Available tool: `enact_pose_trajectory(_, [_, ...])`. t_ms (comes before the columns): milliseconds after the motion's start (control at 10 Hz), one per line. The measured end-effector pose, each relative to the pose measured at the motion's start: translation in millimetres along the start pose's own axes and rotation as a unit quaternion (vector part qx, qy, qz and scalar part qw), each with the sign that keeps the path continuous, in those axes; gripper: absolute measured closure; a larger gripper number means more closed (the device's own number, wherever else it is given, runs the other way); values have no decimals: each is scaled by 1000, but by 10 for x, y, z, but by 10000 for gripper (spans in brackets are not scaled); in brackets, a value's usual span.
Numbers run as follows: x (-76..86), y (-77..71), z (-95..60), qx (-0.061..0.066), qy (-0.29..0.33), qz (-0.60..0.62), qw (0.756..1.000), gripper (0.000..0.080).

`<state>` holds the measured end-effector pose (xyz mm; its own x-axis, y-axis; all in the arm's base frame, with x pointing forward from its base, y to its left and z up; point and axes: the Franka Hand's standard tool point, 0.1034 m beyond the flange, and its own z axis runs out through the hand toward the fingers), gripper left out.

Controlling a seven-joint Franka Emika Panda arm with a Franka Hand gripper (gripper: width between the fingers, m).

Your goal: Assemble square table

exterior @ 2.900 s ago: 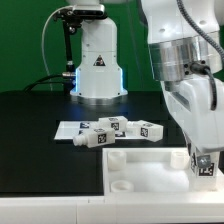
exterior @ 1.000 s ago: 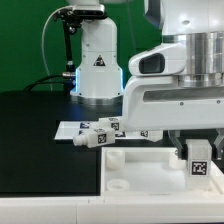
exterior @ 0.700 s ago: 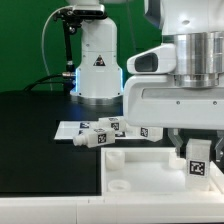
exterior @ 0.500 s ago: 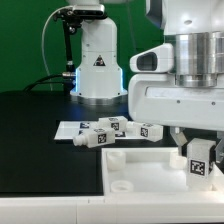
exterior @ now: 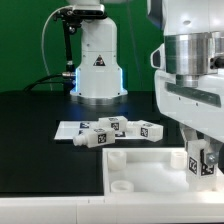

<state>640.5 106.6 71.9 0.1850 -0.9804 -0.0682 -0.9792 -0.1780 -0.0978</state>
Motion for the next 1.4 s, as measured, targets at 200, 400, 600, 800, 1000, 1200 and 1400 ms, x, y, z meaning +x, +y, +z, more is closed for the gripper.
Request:
enact_pose_trajectory(200, [-10, 0, 5, 4, -17, 143, 990, 514])
enact_pose_trajectory(400, [-28, -3, 7, 12, -26, 259, 965, 514])
enact_pose_trajectory(600, [-25, -1, 7, 12, -24, 277, 960, 513])
enact_pose_trajectory(800, [-27, 6, 22, 11, -24, 277, 961, 288])
enact_pose_trajectory(1000, [-78, -11, -81, 16, -27, 263, 964, 174])
enact_pose_trajectory(1200, [-145, -4, -445, 29, -43, 260, 964, 153])
enact_pose_trajectory(1400, [-154, -22, -519, 31, -47, 256, 965, 153])
